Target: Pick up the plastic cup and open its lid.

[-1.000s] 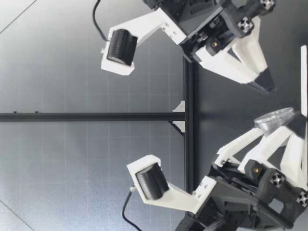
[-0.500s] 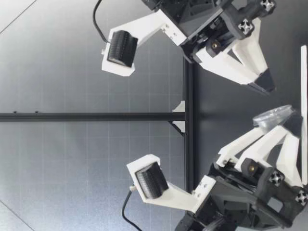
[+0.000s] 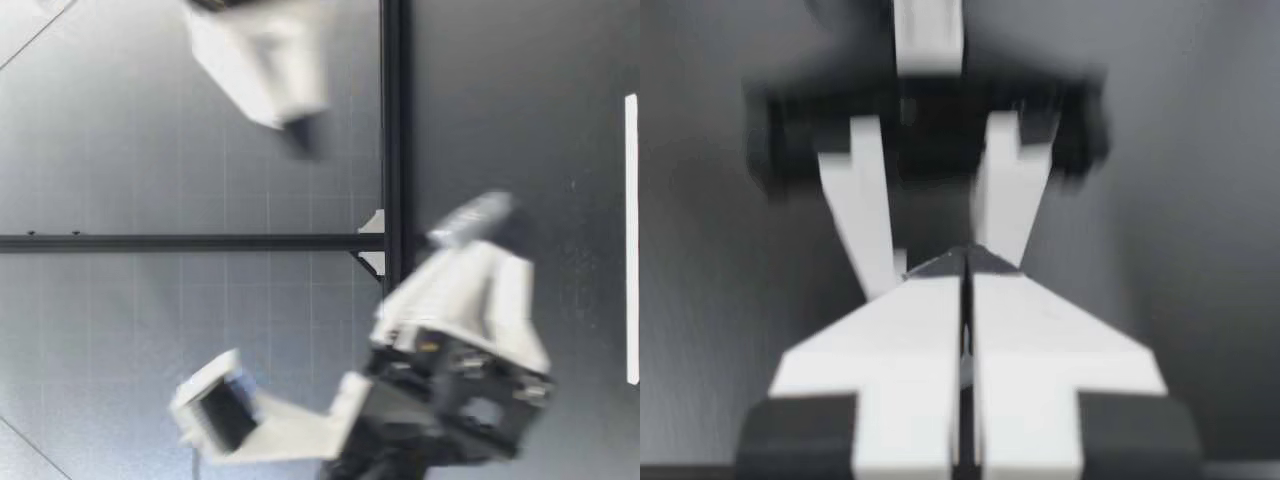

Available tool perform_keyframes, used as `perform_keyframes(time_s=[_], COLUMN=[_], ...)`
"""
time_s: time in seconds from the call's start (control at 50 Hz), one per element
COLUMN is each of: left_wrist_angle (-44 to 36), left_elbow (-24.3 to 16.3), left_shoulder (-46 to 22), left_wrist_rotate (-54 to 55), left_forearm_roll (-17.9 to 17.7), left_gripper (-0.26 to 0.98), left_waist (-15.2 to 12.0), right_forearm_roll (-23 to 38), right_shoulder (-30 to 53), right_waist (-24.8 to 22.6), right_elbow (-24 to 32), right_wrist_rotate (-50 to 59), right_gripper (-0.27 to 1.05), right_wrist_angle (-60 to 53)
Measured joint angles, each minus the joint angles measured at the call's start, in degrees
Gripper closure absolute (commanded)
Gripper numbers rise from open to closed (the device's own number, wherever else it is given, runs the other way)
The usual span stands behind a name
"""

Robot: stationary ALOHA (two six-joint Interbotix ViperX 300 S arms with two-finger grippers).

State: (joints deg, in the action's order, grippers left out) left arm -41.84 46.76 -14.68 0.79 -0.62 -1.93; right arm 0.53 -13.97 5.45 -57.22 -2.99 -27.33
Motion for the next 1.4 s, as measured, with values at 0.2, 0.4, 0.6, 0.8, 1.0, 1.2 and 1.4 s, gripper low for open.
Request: perform_keyframes(time_s=[0.2, 0.4, 0.6, 0.8, 1.0, 1.2, 1.4], left_wrist_angle=[-11.1, -22.9, -31.5, -36.4, -37.2, -37.2, -37.1], left_elbow=[1.1, 2.0, 2.0, 1.9, 1.4, 0.5, 0.5], left_shoulder=[0.4, 0.5, 1.5, 3.0, 3.3, 2.4, 1.9], left_wrist_rotate=[3.9, 6.3, 8.1, 10.3, 11.0, 11.1, 11.2], left_forearm_roll=[0.1, 0.8, 1.9, 3.3, 3.7, 3.7, 3.7], left_gripper=[0.45, 0.45, 0.45, 0.45, 0.45, 0.45, 0.45], left_waist=[0.1, 0.4, 0.5, 0.5, 0.5, 0.5, 0.5], right_forearm_roll=[3.1, 9.2, 11.5, 11.7, 11.7, 10.5, 9.9], right_shoulder=[-7.0, -7.4, -6.9, -6.3, -4.8, -1.2, 1.2], right_waist=[0.0, 0.0, 0.0, 0.0, 0.0, 0.0, 0.0], right_elbow=[-4.2, -3.9, -3.0, -2.2, -1.0, 0.4, 1.5], right_wrist_rotate=[-3.7, -11.3, -23.2, -35.7, -52.5, -60.0, -60.5], right_gripper=[0.92, 0.78, 0.43, 0.27, 0.27, 0.27, 0.27], right_wrist_angle=[-10.0, -10.6, -10.6, -10.6, -10.7, -11.1, -13.0])
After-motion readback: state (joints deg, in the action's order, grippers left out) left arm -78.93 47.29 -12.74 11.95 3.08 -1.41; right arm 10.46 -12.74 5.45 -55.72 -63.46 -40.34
